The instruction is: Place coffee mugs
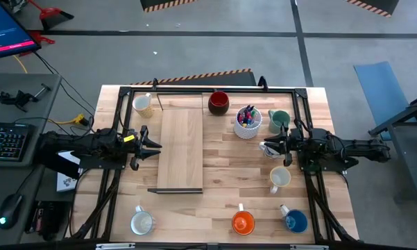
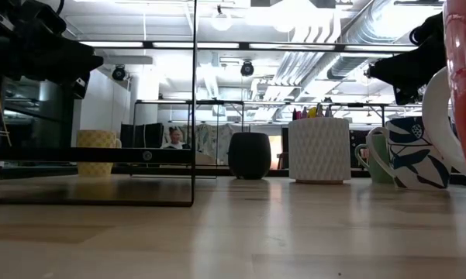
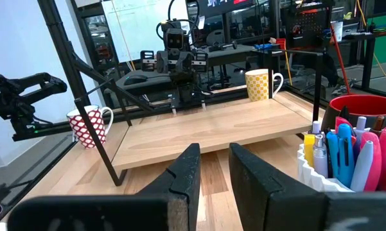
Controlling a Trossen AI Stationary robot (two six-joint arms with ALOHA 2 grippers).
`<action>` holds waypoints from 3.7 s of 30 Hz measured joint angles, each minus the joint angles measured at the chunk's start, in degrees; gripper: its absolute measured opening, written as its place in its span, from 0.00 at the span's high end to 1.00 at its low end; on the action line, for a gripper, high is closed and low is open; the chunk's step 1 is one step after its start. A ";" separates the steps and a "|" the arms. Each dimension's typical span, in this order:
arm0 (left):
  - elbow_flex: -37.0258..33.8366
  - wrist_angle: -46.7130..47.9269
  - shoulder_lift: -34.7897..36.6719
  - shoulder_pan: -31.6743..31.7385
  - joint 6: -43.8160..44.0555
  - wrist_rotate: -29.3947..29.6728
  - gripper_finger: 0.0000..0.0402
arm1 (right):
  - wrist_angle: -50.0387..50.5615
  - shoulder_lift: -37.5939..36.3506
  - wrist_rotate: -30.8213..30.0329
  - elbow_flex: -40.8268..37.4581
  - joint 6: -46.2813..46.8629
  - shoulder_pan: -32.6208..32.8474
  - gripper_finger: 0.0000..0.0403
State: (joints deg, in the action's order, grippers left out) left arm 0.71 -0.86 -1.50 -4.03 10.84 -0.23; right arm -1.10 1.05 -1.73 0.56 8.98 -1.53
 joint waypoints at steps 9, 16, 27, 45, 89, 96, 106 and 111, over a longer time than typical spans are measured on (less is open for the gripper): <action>0.01 0.02 0.00 0.00 0.01 0.00 0.76 | 0.00 0.01 0.01 0.01 0.01 0.00 0.83; 0.00 0.02 0.02 -0.02 0.01 0.00 0.76 | 0.00 0.00 0.00 0.00 0.00 0.00 0.83; 0.02 0.02 0.00 0.00 0.01 0.00 0.76 | 0.01 0.01 0.01 0.00 -0.01 -0.01 0.83; 0.01 -0.01 0.01 0.00 -0.10 0.00 0.76 | 0.00 -0.01 0.01 0.00 0.01 0.01 0.83; 0.02 -2.47 0.00 -0.02 1.75 9.81 0.76 | -0.44 0.01 -3.68 0.01 1.03 0.01 0.83; 0.02 -2.41 0.00 -0.04 -5.65 9.33 0.76 | -0.44 0.01 -3.68 0.02 1.04 0.01 0.83; 0.02 -2.41 0.00 -0.02 -5.11 9.60 0.76 | -0.44 0.01 -3.84 0.00 1.12 0.01 0.83; 0.02 -2.40 0.01 -0.02 -5.10 9.62 0.76 | -3.95 0.00 -4.71 0.03 1.02 -0.01 0.83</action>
State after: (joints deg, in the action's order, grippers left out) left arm 0.73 -3.26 -1.48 -4.05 5.74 9.39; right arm -5.05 1.05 -6.44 0.59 10.00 -1.54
